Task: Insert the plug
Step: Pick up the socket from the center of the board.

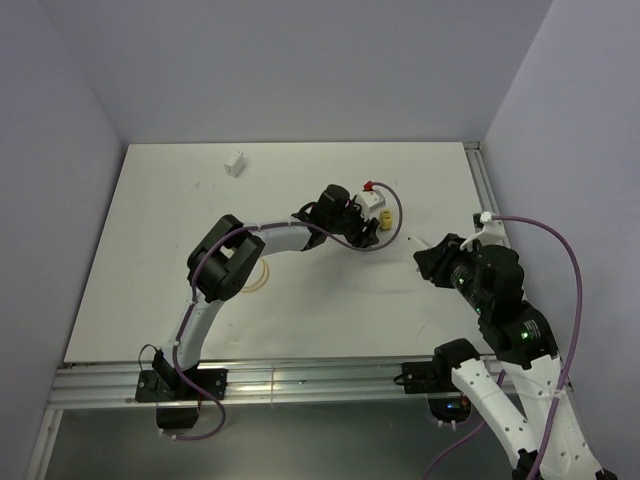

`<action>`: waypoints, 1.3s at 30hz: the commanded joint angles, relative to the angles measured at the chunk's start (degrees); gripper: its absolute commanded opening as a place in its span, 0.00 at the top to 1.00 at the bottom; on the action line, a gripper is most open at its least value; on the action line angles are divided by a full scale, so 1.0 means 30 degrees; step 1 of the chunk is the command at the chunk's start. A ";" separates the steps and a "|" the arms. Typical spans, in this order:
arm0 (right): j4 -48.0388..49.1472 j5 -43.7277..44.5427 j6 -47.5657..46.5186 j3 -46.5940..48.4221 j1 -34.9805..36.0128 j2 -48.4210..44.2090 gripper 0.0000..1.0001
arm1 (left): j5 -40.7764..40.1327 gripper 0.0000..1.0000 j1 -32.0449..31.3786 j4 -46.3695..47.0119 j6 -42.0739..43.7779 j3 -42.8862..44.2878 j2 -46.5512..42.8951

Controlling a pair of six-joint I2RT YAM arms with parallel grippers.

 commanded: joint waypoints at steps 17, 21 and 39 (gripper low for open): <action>-0.0650 -0.3072 -0.4054 0.2402 -0.0113 0.5330 1.00 | 0.4983 1.00 0.2494 -0.0045 -1.3039 -0.2712 -0.5367; -0.1498 -0.6055 -0.6336 0.3603 -0.0143 0.6648 1.00 | 0.3871 1.00 0.2495 -0.2114 -1.4764 -0.3509 -0.7507; -0.2319 -0.7120 -0.7573 0.6271 -0.0026 0.8085 1.00 | 0.2053 1.00 0.1031 -0.7163 -1.6060 -0.5708 -1.1788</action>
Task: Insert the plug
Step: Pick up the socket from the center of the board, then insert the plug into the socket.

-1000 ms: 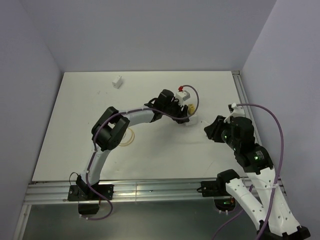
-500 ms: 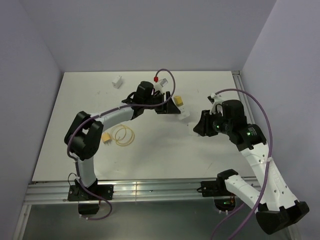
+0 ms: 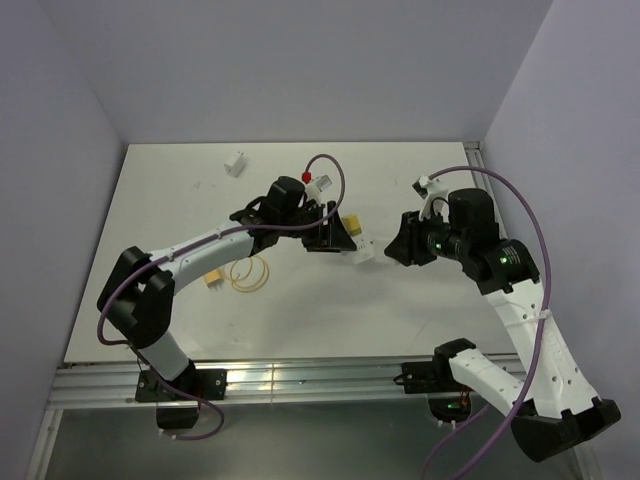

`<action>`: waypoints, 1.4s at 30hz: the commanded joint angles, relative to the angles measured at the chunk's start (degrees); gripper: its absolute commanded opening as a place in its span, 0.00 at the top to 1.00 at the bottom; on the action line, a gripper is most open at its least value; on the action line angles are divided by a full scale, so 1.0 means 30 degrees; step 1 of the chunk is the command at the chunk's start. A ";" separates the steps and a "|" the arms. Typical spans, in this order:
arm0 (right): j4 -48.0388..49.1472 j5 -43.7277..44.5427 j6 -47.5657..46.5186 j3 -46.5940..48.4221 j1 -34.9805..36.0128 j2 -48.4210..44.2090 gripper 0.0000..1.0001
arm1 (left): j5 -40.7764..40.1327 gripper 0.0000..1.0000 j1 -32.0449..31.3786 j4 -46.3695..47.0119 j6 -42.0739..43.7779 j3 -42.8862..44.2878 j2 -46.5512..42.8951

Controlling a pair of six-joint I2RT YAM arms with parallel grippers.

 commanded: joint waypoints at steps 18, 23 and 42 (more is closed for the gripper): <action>0.0544 0.5460 0.0593 0.0908 0.3767 0.1873 1.00 | -0.2521 1.00 -0.1051 -0.0469 0.0750 0.1885 0.0603; 0.0838 0.5987 0.0768 0.0732 0.4148 0.1873 1.00 | -0.2285 1.00 -0.1080 -0.0409 0.0663 0.1971 0.0721; 0.1160 0.7716 0.1120 0.0380 0.5204 0.2723 1.00 | -0.1992 1.00 -0.1080 0.0147 0.0077 0.1825 0.0194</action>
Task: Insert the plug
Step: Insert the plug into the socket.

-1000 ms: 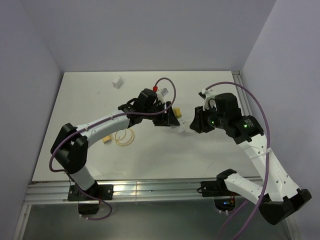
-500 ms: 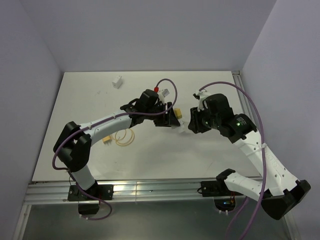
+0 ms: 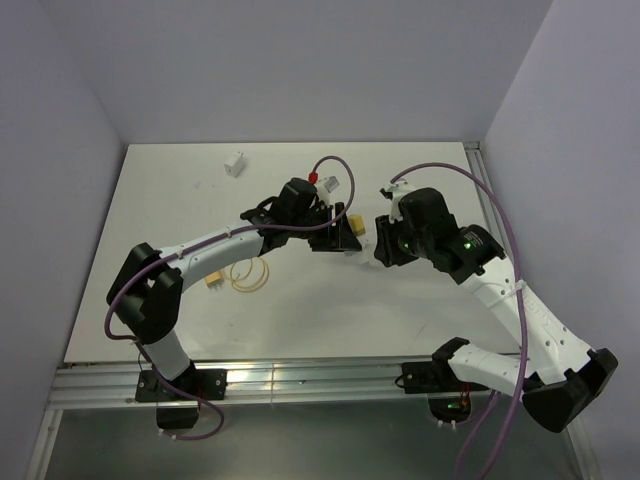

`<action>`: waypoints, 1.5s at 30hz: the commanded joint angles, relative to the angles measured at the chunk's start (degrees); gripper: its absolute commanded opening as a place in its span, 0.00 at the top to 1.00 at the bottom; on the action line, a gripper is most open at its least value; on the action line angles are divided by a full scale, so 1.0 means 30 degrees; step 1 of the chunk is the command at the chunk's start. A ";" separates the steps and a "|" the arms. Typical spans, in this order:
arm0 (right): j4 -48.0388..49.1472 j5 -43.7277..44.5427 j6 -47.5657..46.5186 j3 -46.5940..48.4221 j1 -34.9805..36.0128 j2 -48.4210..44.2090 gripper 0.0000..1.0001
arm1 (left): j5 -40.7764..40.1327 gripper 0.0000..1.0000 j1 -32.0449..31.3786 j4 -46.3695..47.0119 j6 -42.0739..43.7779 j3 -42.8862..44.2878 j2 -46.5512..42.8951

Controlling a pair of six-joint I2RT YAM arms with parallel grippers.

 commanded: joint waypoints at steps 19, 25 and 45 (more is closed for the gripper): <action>0.1629 0.0928 0.0415 -0.0138 0.0221 0.0503 1.00 | 0.1055 1.00 -0.0140 0.2767 -0.0251 -0.0007 -0.1713; 0.1483 0.1074 0.0005 -0.0109 0.0221 0.0651 1.00 | 0.2576 1.00 -0.0140 0.4203 -0.0280 -0.0650 -0.1976; 0.2537 0.2595 0.0707 -0.1427 0.1419 0.1294 1.00 | 0.5978 1.00 -0.0316 0.9129 -0.3269 -0.1562 -0.1919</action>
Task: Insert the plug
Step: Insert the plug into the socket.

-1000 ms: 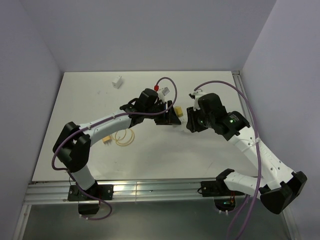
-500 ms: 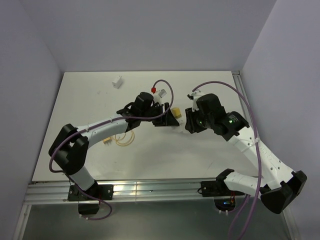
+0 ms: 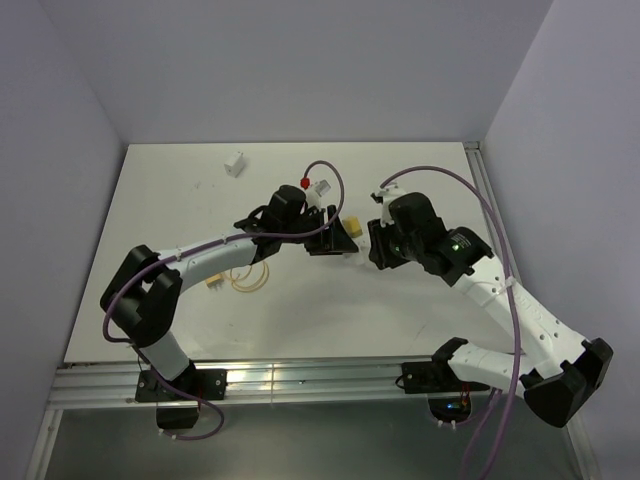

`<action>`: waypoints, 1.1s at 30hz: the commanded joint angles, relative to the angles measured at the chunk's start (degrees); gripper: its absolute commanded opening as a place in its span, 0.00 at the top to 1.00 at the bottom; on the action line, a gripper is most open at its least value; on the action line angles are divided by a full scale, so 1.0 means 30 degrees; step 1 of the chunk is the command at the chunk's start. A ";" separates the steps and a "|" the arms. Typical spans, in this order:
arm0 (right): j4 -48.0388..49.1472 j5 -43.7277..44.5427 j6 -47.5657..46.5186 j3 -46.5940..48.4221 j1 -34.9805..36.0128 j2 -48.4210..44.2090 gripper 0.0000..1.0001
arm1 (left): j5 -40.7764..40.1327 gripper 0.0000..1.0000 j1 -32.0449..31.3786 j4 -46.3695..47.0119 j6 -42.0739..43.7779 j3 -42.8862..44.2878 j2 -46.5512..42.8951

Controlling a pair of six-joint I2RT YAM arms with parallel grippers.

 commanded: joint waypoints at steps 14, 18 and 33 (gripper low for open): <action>0.0924 0.0543 0.0076 0.1171 0.1017 0.3196 1.00 | 0.4616 1.00 -0.1332 0.5468 -0.1489 0.1465 -0.0556; 0.1449 0.0371 0.0547 0.0059 0.0783 0.1532 1.00 | 0.5114 1.00 -0.1332 0.6493 -0.1724 0.1348 0.0266; 0.1010 0.1279 0.1719 -0.1817 0.0255 -0.0672 1.00 | 0.5817 1.00 -0.1478 0.6877 -0.1841 0.4481 0.5187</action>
